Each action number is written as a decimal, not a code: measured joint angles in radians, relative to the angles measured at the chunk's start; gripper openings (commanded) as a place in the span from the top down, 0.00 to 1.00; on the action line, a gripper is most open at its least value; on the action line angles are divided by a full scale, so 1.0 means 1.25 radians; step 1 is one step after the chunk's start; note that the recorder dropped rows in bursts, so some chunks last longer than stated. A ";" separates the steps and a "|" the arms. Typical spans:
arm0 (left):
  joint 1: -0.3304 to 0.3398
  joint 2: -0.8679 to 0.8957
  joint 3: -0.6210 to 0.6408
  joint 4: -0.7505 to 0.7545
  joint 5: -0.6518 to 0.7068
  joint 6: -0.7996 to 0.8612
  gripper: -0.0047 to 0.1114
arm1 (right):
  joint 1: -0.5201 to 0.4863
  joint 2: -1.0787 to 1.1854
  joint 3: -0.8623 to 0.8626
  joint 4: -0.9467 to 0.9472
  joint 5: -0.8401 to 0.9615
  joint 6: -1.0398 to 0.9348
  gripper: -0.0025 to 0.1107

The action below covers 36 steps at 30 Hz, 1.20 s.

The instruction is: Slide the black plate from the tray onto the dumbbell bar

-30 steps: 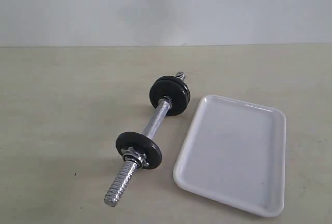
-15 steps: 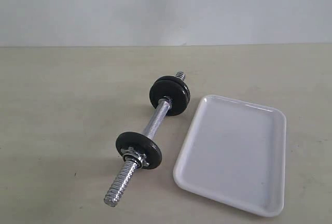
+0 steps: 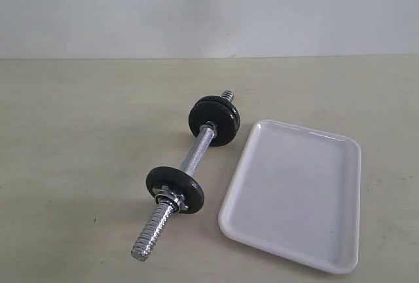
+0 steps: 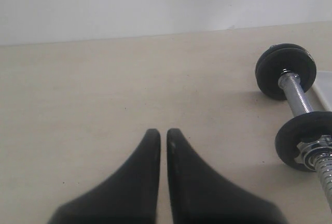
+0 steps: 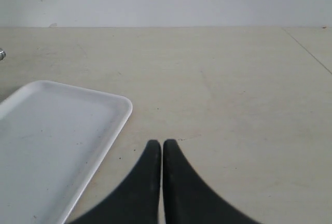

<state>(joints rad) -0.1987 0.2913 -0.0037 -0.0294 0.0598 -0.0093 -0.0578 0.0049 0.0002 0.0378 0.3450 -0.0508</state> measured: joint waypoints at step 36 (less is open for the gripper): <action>0.148 -0.106 0.000 0.006 0.031 0.077 0.92 | 0.000 0.000 0.000 0.000 0.001 0.000 0.98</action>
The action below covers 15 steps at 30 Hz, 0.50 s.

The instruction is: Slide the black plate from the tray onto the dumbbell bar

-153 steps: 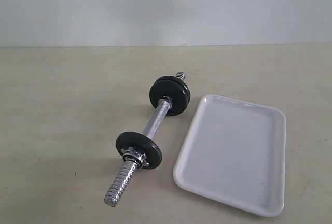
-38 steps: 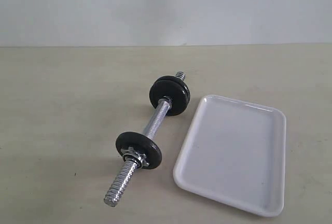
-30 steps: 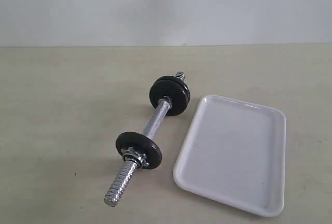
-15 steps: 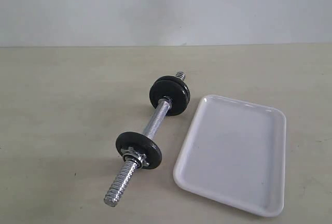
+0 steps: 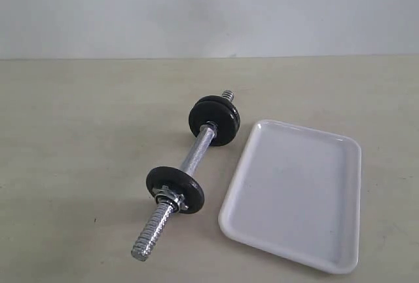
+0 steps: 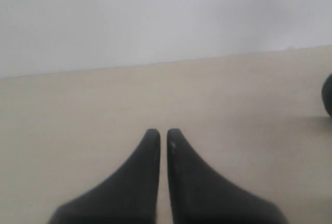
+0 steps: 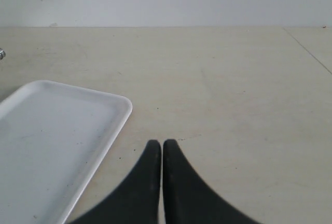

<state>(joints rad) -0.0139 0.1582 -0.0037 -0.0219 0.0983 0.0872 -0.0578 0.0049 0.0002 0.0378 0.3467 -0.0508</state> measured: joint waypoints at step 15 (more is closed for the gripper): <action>0.040 -0.124 0.000 0.000 0.152 -0.036 0.92 | 0.000 0.000 0.000 0.001 0.000 0.000 0.98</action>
